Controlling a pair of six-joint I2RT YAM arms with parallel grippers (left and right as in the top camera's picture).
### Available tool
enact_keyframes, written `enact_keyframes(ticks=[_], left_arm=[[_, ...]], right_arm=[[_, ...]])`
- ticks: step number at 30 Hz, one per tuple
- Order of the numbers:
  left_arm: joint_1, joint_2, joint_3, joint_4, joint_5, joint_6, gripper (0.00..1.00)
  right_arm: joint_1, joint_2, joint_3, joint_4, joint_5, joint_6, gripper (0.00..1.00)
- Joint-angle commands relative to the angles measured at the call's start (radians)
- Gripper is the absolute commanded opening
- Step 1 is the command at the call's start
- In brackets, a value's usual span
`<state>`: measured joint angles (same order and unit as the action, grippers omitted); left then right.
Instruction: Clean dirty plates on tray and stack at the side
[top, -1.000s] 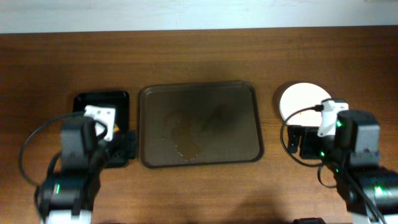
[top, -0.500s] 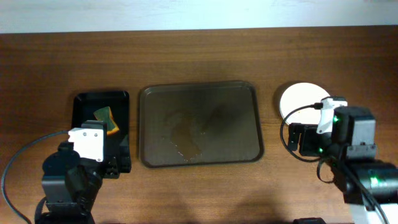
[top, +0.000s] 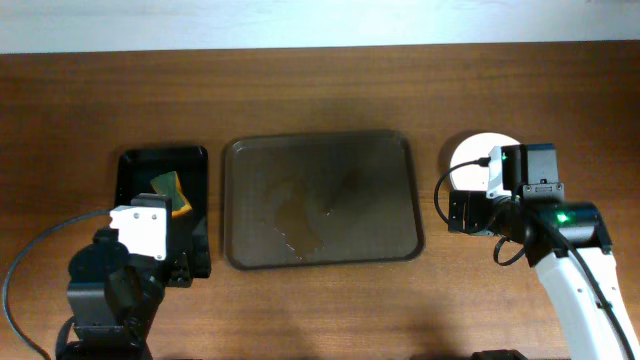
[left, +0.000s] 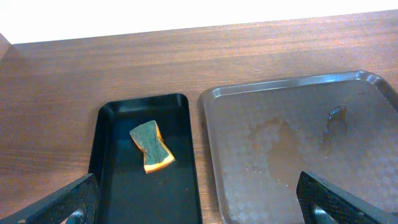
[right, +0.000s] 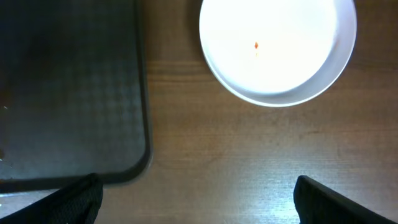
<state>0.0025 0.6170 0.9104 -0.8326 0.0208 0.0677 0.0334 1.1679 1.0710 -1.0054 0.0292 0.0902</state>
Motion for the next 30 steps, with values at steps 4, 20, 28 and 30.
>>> enact_keyframes(ticks=[4,20,28,30], left_arm=[[0.003,-0.003,-0.009,0.002,-0.01,0.016,1.0],[0.003,-0.003,-0.009,0.002,-0.01,0.016,1.0],[0.003,-0.003,-0.009,0.002,-0.01,0.016,1.0],[0.003,-0.003,-0.009,0.002,-0.01,0.016,1.0]], right_arm=[[-0.001,-0.302,-0.116,0.278,0.003,-0.008,0.98],[-0.122,-1.156,-0.76,0.832,-0.105,-0.042,0.98],[-0.119,-1.165,-1.006,1.153,-0.11,-0.043,0.98],[-0.119,-1.165,-1.064,1.163,-0.134,-0.061,0.98]])
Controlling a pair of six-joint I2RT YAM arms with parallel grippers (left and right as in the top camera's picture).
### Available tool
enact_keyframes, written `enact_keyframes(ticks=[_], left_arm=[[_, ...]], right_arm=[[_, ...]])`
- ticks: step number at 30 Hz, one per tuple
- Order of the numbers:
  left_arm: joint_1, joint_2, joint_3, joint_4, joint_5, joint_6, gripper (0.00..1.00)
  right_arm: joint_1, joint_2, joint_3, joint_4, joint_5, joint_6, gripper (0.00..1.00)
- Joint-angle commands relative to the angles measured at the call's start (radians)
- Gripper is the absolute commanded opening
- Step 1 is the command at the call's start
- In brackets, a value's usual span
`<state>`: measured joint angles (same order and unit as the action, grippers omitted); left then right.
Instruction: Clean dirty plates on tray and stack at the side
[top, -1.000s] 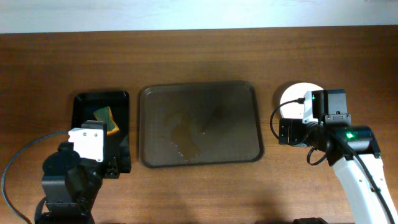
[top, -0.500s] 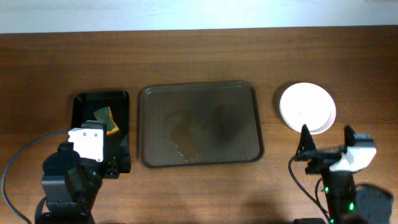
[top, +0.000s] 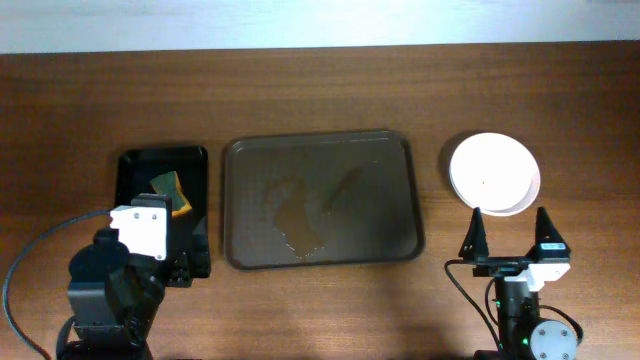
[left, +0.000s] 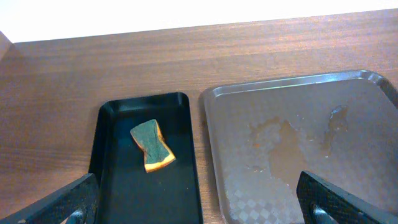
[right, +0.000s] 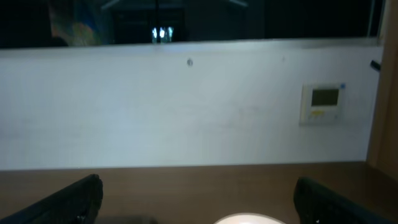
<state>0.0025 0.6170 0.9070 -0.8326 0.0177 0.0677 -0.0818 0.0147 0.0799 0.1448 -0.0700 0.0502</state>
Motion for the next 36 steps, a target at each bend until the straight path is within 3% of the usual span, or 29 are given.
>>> enact_keyframes(ticks=[1,6,36], left_arm=[[0.003,-0.003,-0.005,0.002,-0.007,0.016,1.0],[0.003,-0.003,-0.005,0.002,-0.007,0.016,1.0],[0.003,-0.003,-0.005,0.0,-0.007,0.016,1.0]], right_arm=[[-0.004,-0.011,-0.074,-0.035,-0.035,-0.021,0.98],[-0.003,-0.01,-0.074,-0.215,-0.05,-0.017,0.98],[-0.004,-0.005,-0.074,-0.212,-0.05,-0.017,0.98]])
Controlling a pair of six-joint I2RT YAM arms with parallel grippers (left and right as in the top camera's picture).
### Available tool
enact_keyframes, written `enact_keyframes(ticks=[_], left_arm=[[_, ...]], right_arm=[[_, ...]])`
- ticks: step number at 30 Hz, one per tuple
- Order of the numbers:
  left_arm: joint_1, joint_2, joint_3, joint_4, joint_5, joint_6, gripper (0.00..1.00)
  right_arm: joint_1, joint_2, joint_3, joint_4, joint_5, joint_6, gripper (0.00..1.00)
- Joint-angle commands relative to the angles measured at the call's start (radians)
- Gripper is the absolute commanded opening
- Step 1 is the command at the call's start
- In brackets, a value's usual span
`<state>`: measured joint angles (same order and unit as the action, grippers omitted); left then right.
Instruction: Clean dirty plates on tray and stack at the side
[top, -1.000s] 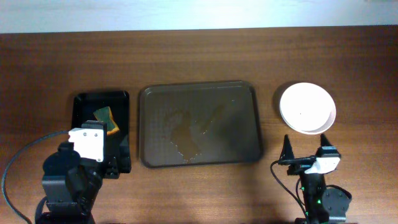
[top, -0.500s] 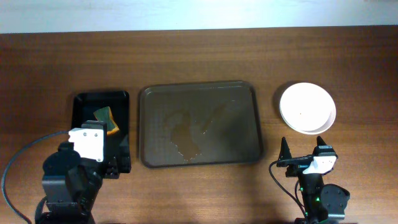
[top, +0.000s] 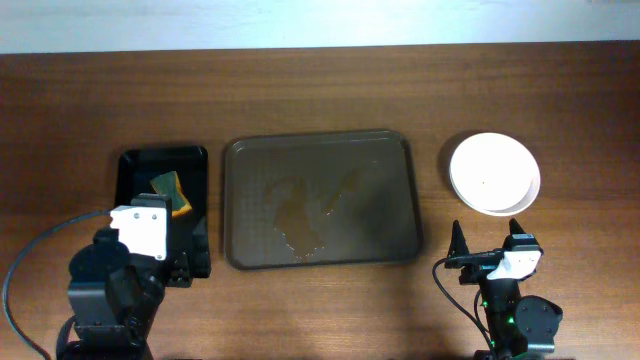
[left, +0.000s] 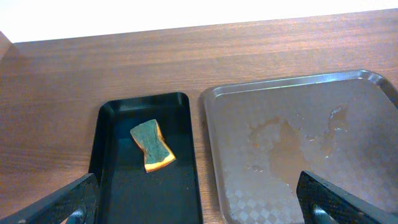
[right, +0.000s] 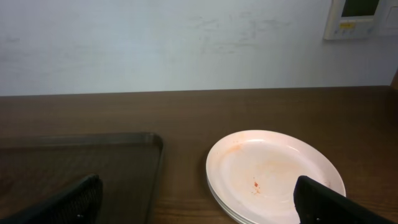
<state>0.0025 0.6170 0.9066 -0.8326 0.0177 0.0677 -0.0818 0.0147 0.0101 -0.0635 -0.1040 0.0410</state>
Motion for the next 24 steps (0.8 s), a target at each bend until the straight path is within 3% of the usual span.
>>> enact_keyframes(ticks=[1,5,12,17,24], left_arm=[[0.003,-0.004,-0.005,-0.014,-0.007,0.016,1.0],[0.004,-0.044,-0.009,-0.128,0.0,0.016,1.0],[0.021,-0.184,-0.068,-0.178,0.001,0.016,1.0],[0.04,-0.338,-0.272,0.012,0.013,0.015,1.0],[0.04,-0.502,-0.614,0.504,0.089,-0.004,1.0]], right_arm=[[-0.004,-0.005,-0.005,-0.004,-0.016,-0.008,0.98],[-0.004,-0.005,-0.005,-0.004,-0.016,-0.008,0.98],[-0.004,-0.005,-0.005,-0.004,-0.016,-0.008,0.98],[-0.004,-0.005,-0.005,-0.004,-0.016,-0.008,0.98],[-0.004,-0.005,-0.005,-0.004,-0.016,-0.008,0.98]])
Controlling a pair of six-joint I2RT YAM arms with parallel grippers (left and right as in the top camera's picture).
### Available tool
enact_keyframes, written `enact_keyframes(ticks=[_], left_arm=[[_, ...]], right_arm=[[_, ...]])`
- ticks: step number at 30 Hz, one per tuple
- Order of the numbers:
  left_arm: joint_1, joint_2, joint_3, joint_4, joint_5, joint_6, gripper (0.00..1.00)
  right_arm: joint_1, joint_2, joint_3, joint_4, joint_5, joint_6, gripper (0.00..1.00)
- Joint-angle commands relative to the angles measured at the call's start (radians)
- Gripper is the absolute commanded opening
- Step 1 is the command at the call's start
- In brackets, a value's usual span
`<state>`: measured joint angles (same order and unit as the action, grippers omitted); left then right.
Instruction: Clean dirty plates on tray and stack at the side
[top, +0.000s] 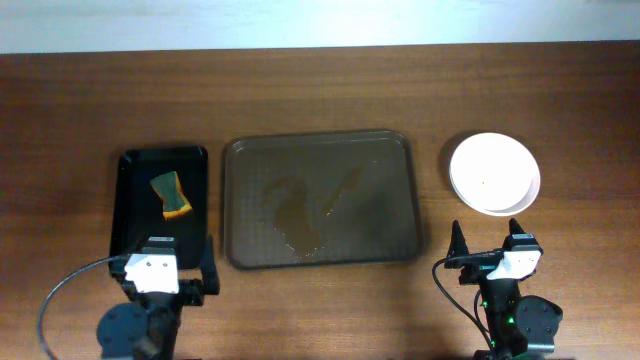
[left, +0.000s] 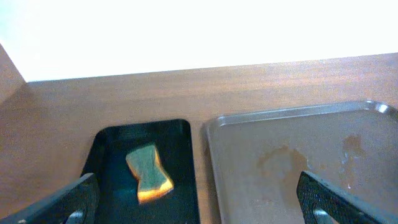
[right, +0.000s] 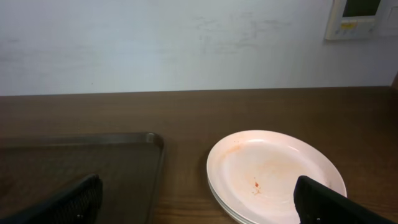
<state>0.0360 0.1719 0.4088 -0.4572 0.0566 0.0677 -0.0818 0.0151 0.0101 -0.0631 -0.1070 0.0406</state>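
A stack of white plates (top: 494, 173) sits on the table right of the brown tray (top: 390, 160); the top plate (right: 273, 174) carries a small red speck. The tray (left: 292, 115) holds no plate, only a wet stain (top: 300, 210). A green and yellow sponge (top: 171, 193) lies in the black bin (top: 132, 200). My left gripper (top: 165, 264) is folded back at the front edge, open and empty, facing bin and tray (left: 199, 199). My right gripper (top: 488, 242) rests near the front edge, open and empty, facing the plates (right: 199, 199).
The bin (left: 109, 174) stands just left of the tray, a narrow gap between them. Bare wooden table (top: 320, 90) stretches behind tray, bin and plates. A pale wall with a small control panel (right: 357, 15) rises behind the table.
My left arm has dropped back from beside the bin to the front edge of the table, and its camera now looks along the table at a lower angle. The right arm has not moved.
My right gripper was open above the table beside the plate stack, looking straight down on it. Then it was back at the front edge, facing the wall, then lower, facing the plates. The left arm stayed raised by the bin until now, folded back.
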Motion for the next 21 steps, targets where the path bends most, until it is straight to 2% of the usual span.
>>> enact_keyframes(ticks=[1,7,8,10,15,21], left_arm=[[0.006,-0.074,-0.164,0.209,0.062,-0.005,1.0],[0.006,-0.152,-0.385,0.684,0.078,-0.001,1.0],[0.006,-0.166,-0.404,0.721,0.081,0.01,1.0],[0.006,-0.167,-0.4,0.679,0.081,0.073,1.0],[-0.007,-0.167,-0.4,0.381,0.082,0.079,1.0],[-0.021,-0.167,-0.4,0.388,0.078,0.077,1.0]], right_arm=[[-0.004,-0.006,-0.005,-0.005,-0.013,-0.007,0.98],[-0.004,-0.006,-0.005,-0.005,-0.013,-0.007,0.98],[-0.004,-0.006,-0.005,-0.005,-0.013,-0.007,0.98],[-0.004,-0.006,-0.005,-0.005,-0.013,-0.007,0.98],[-0.004,-0.006,-0.005,-0.005,-0.013,-0.007,0.98],[-0.004,-0.006,-0.005,-0.005,-0.013,-0.007,0.98]])
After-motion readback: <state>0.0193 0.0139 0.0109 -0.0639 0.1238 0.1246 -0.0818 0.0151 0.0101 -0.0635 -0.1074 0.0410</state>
